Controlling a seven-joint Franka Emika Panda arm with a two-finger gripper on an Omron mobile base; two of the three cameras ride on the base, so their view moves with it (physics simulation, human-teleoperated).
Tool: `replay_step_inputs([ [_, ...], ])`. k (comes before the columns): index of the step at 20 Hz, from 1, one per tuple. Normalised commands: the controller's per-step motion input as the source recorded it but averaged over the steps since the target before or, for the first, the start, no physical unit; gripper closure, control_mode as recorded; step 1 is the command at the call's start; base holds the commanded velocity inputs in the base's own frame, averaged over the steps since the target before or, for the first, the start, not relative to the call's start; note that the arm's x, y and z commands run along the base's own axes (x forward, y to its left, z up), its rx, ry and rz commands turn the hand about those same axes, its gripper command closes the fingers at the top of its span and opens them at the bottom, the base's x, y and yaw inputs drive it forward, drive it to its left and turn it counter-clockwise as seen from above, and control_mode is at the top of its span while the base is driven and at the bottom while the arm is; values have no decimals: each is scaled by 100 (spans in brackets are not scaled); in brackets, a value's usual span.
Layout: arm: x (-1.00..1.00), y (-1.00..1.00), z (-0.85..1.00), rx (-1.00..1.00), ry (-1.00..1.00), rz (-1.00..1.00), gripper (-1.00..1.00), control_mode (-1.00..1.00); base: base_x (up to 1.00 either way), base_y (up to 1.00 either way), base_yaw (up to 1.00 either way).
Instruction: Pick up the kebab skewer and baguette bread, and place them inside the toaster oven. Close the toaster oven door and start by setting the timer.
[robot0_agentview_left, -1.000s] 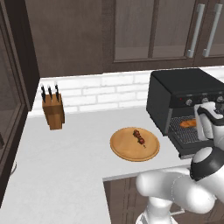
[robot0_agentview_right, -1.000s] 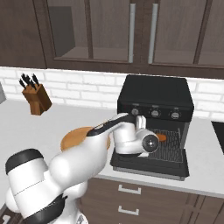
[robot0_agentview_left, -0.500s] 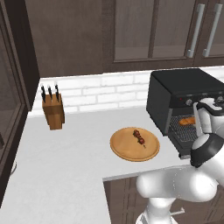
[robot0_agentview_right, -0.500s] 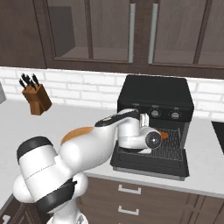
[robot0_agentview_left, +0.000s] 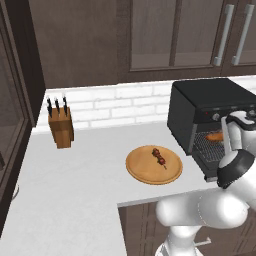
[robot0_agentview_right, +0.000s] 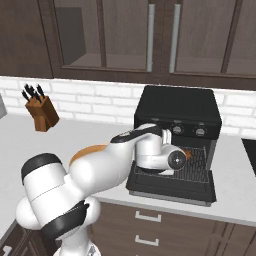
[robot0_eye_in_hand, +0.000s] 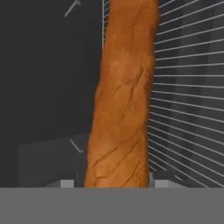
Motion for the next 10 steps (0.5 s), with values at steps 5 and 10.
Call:
replay_step_inputs([
  [5,-1,0,-1,0,-4,0,-100,-100,0,0,0],
  [10,-3,0,0,0,-2,0,-100,-100,0,0,0],
])
